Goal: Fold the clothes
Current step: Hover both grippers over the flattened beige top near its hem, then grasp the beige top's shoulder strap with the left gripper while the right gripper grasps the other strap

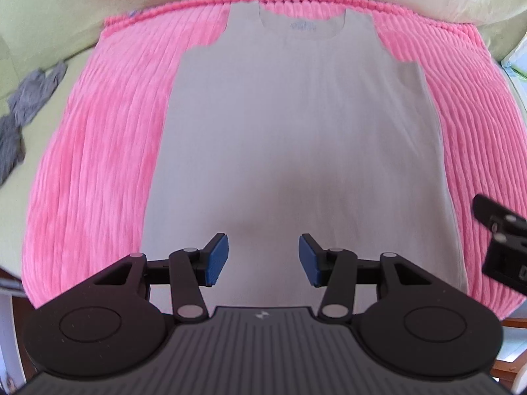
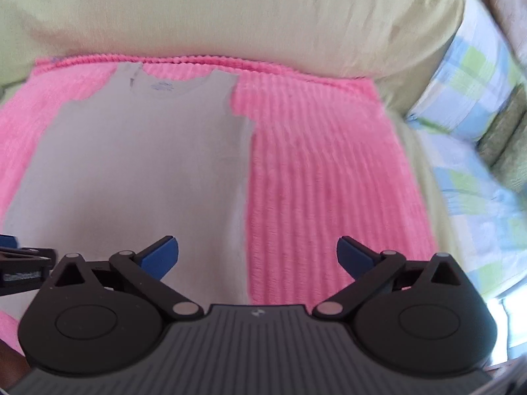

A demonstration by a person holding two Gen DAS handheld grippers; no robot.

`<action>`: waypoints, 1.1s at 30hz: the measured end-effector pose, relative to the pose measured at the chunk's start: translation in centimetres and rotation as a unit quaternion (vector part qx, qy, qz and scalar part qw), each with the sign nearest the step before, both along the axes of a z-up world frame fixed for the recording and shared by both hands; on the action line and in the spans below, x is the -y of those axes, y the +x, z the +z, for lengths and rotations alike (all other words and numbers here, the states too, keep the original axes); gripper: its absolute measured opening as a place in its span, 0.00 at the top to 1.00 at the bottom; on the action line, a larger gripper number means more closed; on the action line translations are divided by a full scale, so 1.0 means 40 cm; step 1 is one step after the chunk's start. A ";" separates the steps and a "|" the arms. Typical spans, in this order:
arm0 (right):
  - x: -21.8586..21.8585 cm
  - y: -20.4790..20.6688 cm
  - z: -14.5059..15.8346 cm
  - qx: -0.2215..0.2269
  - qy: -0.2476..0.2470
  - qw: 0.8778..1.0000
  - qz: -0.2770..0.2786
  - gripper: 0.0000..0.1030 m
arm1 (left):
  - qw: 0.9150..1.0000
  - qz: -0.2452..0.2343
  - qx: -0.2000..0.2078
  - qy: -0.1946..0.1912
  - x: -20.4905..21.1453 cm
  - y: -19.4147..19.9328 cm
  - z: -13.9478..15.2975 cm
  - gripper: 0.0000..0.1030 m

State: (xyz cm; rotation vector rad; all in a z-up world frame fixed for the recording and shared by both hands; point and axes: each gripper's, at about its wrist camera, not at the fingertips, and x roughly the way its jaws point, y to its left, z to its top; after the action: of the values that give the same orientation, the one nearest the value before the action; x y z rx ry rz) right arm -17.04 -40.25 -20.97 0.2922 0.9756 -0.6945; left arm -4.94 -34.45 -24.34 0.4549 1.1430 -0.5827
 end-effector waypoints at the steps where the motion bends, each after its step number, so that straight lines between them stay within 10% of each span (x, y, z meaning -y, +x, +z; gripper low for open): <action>1: 0.015 0.004 -0.004 0.013 0.015 1.000 -0.003 0.01 | 1.000 -0.002 0.001 -0.004 0.015 0.022 0.001 0.48; 13: 0.164 0.166 -0.075 0.109 0.064 0.992 -0.027 0.01 | 0.998 -0.068 -0.003 0.007 0.171 0.282 -0.053 0.44; 33: 0.348 0.351 -0.161 0.122 0.106 0.985 0.067 0.23 | 0.973 -0.221 0.055 -0.023 0.337 0.508 -0.070 0.40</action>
State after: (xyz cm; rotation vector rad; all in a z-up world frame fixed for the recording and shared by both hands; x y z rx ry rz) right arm -3.00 -54.19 -27.42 0.4826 0.8272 -0.4198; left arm 15.36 -47.95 -27.13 0.7011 0.9215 -0.9574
